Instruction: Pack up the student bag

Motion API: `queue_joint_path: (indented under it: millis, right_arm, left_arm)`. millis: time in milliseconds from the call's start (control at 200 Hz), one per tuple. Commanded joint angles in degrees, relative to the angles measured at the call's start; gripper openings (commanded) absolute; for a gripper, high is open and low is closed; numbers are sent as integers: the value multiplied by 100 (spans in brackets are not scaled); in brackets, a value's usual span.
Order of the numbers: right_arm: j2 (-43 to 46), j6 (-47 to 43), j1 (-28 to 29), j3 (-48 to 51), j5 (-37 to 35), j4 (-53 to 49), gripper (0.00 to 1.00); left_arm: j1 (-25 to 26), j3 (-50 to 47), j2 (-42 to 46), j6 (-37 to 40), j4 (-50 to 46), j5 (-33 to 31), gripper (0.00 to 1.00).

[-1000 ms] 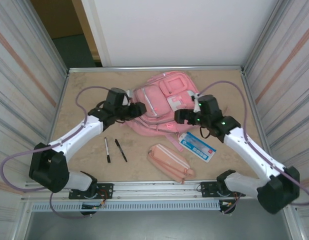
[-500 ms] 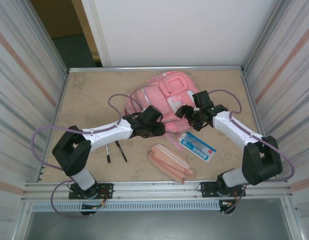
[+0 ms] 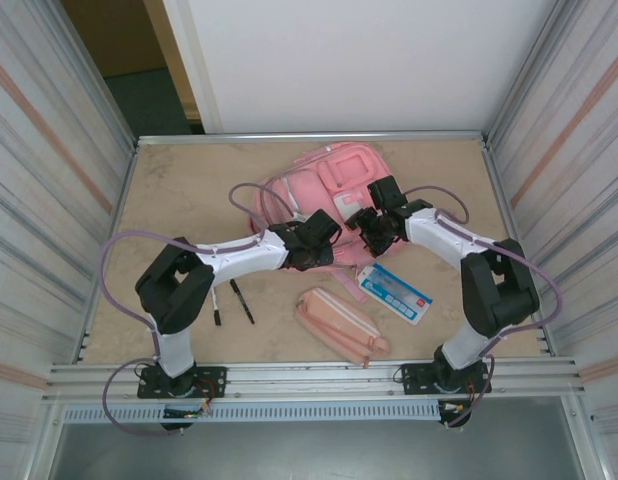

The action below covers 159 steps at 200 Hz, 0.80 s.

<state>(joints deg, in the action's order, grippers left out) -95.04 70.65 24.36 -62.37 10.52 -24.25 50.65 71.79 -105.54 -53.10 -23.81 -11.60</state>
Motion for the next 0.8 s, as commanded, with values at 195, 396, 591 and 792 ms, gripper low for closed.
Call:
queue_joint_path:
  millis: [195,396,591,792]
  right_arm:
    - [-719,143,209,-558,-709,13,47]
    - [-748,115,201,-493,-815,2,28]
    - [-674,-17,103,-401,-543,167,11]
    - [-486,-814,-337,-434,-124,67,4]
  left_arm:
    - [74,11,-245,-457,-302,-939,37]
    - [23,-67,-434,-257,-7,-603,21]
    - [-74,-289,-52,56,149,-398,0]
    - [-306,-692,1056,703,112,-371,0]
